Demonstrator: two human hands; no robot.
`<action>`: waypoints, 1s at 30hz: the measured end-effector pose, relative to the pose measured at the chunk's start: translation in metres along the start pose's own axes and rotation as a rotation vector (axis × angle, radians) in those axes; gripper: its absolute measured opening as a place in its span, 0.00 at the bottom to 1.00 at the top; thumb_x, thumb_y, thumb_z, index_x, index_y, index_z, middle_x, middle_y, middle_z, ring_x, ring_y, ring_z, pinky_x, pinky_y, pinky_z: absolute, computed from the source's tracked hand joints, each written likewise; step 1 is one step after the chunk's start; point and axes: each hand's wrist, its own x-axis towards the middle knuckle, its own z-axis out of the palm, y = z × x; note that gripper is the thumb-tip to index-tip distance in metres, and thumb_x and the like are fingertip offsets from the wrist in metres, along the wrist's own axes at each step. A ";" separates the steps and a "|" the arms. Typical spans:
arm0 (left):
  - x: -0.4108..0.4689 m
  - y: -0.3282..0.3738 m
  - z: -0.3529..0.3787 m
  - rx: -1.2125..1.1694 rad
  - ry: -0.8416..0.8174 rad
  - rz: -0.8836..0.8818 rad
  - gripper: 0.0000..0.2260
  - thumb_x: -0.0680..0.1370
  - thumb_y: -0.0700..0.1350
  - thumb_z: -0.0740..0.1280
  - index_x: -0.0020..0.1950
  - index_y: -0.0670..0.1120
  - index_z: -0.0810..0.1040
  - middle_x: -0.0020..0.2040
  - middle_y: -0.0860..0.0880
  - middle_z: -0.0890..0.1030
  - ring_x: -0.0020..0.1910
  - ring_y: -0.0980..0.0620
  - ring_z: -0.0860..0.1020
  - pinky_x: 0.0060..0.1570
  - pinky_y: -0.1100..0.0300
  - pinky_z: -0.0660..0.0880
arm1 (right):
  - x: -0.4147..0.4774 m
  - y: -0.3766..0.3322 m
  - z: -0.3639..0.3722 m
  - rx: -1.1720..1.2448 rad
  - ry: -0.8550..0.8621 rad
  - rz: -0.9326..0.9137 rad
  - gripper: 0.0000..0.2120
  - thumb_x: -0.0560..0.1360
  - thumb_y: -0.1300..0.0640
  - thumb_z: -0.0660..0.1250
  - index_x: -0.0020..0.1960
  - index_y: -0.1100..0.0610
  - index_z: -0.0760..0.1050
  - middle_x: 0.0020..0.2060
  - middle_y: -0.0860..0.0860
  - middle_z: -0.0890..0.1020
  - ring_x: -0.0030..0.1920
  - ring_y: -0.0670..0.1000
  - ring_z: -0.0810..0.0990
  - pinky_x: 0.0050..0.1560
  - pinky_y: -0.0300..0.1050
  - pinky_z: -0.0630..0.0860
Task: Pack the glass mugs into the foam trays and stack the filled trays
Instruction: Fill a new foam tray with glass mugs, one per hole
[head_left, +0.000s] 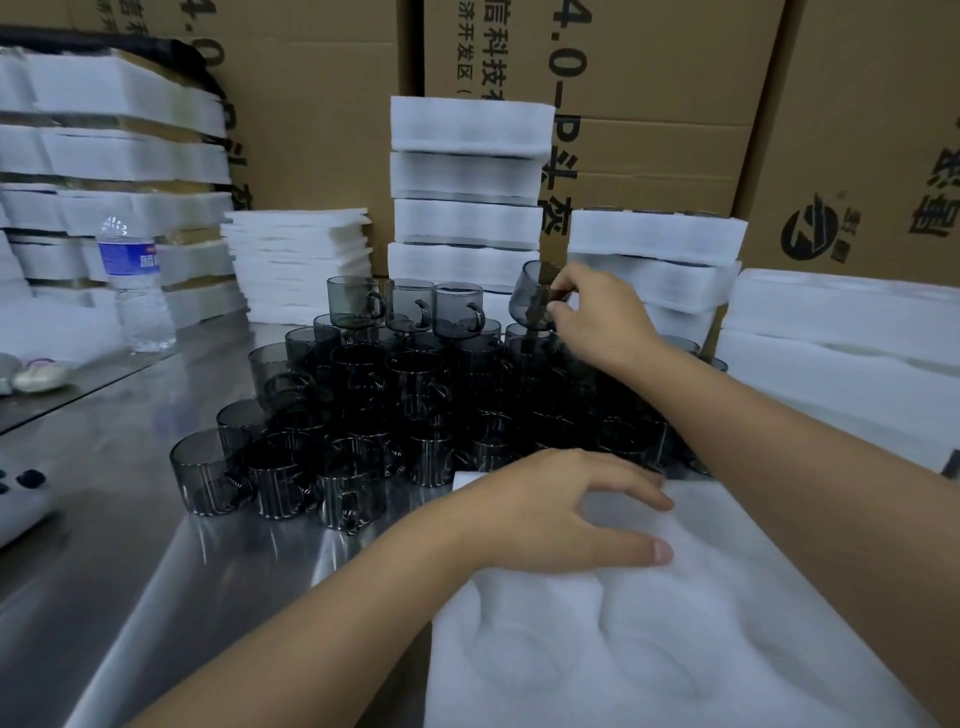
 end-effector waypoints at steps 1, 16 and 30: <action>0.000 0.000 0.000 -0.050 0.028 -0.015 0.15 0.75 0.52 0.71 0.61 0.56 0.79 0.65 0.63 0.75 0.59 0.68 0.73 0.51 0.73 0.71 | -0.006 -0.003 -0.007 0.047 0.001 0.003 0.06 0.79 0.58 0.62 0.54 0.57 0.74 0.50 0.52 0.78 0.47 0.51 0.72 0.42 0.42 0.64; 0.010 -0.004 -0.019 -1.188 0.431 -0.150 0.13 0.81 0.51 0.56 0.53 0.46 0.76 0.43 0.44 0.82 0.43 0.47 0.83 0.48 0.55 0.80 | -0.116 0.010 -0.032 0.540 0.090 -0.193 0.16 0.71 0.66 0.71 0.40 0.45 0.75 0.54 0.40 0.73 0.55 0.39 0.76 0.54 0.30 0.72; 0.005 -0.011 -0.015 -1.001 0.483 -0.005 0.12 0.68 0.50 0.71 0.49 0.50 0.83 0.48 0.49 0.84 0.50 0.54 0.81 0.47 0.62 0.78 | -0.121 0.008 -0.034 0.376 -0.028 -0.338 0.28 0.67 0.59 0.63 0.65 0.43 0.65 0.56 0.40 0.68 0.57 0.35 0.68 0.53 0.27 0.67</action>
